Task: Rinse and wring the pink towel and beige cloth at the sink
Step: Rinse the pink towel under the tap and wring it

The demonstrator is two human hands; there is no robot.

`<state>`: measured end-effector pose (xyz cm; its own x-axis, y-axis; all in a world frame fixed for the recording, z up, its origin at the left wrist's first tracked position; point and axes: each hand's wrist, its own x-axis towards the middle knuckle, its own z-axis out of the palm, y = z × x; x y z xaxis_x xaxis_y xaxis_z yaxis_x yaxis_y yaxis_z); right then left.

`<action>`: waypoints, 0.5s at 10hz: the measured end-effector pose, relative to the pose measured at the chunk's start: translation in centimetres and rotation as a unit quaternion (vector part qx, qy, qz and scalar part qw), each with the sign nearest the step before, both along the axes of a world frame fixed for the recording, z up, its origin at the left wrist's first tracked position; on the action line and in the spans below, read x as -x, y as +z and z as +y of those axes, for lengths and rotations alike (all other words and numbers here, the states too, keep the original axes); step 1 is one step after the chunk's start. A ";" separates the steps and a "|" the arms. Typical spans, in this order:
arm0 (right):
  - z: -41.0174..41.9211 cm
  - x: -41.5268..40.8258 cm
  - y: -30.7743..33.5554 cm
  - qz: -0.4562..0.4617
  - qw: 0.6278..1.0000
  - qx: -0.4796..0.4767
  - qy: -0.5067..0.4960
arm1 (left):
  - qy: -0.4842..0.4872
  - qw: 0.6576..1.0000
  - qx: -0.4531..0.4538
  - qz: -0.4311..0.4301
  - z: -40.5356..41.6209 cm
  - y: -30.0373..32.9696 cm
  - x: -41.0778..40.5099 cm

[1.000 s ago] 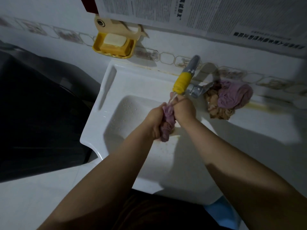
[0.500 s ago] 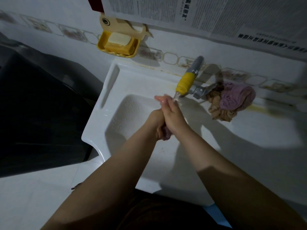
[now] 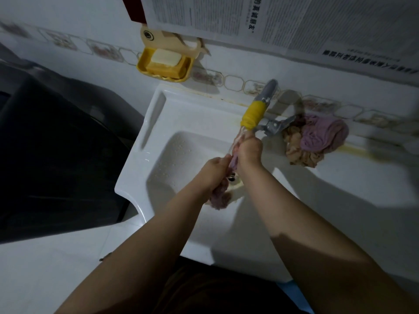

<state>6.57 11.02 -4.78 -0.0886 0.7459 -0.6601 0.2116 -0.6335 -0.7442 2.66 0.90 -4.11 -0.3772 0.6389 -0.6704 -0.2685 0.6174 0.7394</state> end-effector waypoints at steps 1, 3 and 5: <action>0.6 0.2 0.9 0.093 0.982 0.095 -0.134 | 0.069 0.989 -0.020 0.127 -0.9 -1.5 0.2; -1.3 -1.1 2.8 0.256 0.941 0.176 -0.132 | 0.112 0.986 0.109 -0.054 -2.8 -2.9 0.3; -3.6 -5.0 2.6 0.293 0.932 0.211 -0.035 | 0.297 0.867 -0.121 -0.380 -0.2 -1.8 1.3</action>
<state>11.53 7.39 -2.16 -0.4871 0.4485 -0.7494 -0.2049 -0.8928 -0.4011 1.36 0.65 -5.93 -0.1958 0.6400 -0.7430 -0.9533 0.0533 0.2971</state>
